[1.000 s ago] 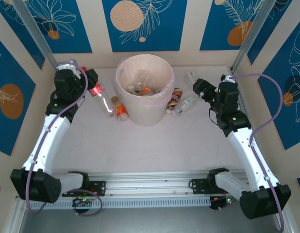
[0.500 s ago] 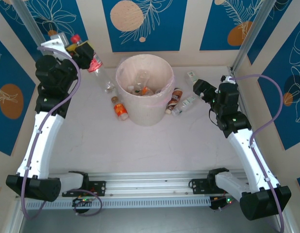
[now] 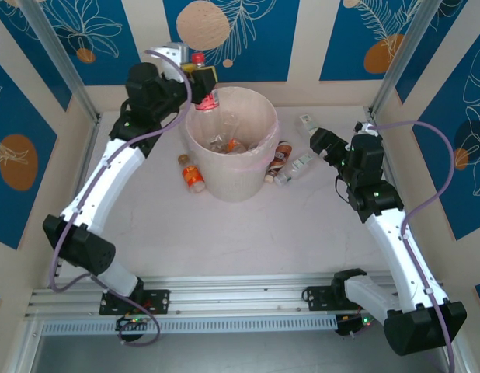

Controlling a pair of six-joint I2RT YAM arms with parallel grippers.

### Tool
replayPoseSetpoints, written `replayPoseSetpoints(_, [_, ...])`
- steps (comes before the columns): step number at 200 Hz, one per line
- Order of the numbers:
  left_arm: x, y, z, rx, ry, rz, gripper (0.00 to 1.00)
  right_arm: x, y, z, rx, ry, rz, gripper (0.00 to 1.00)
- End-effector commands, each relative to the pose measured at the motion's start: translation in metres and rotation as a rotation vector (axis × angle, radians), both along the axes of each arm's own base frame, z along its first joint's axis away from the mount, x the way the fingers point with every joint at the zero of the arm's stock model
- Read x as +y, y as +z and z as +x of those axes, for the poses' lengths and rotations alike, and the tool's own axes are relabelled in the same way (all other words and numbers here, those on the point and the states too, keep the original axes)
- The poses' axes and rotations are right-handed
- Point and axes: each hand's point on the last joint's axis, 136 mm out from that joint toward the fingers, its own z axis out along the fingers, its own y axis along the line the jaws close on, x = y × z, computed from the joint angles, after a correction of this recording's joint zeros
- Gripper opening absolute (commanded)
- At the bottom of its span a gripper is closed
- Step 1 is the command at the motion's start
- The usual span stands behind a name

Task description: Put the plastic bottles in the bin

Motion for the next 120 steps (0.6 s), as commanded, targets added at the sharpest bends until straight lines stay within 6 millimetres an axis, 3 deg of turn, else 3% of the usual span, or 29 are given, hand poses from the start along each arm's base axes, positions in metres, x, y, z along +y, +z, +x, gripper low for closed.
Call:
replayPoseSetpoints(1, [0.008,-0.013,0.008,0.045,0.094,0.127,0.36,-0.007,-0.002,-0.005,0.006,-0.034,-0.003,1.00])
replayPoseSetpoints(42, [0.022,-0.077,0.024,0.217,0.255,0.301,0.41,-0.010,-0.004,-0.005,0.012,-0.044,-0.013,1.00])
replayPoseSetpoints(59, [0.032,-0.095,0.033,0.252,0.339,0.352,0.50,-0.010,-0.004,-0.003,0.013,-0.041,-0.013,1.00])
replayPoseSetpoints(88, [0.024,-0.107,0.039,0.294,0.321,0.362,0.65,-0.011,-0.005,-0.003,0.017,-0.044,-0.011,1.00])
replayPoseSetpoints(120, [0.022,-0.097,0.035,0.311,0.319,0.337,0.86,-0.012,-0.007,-0.004,0.025,-0.049,-0.013,1.00])
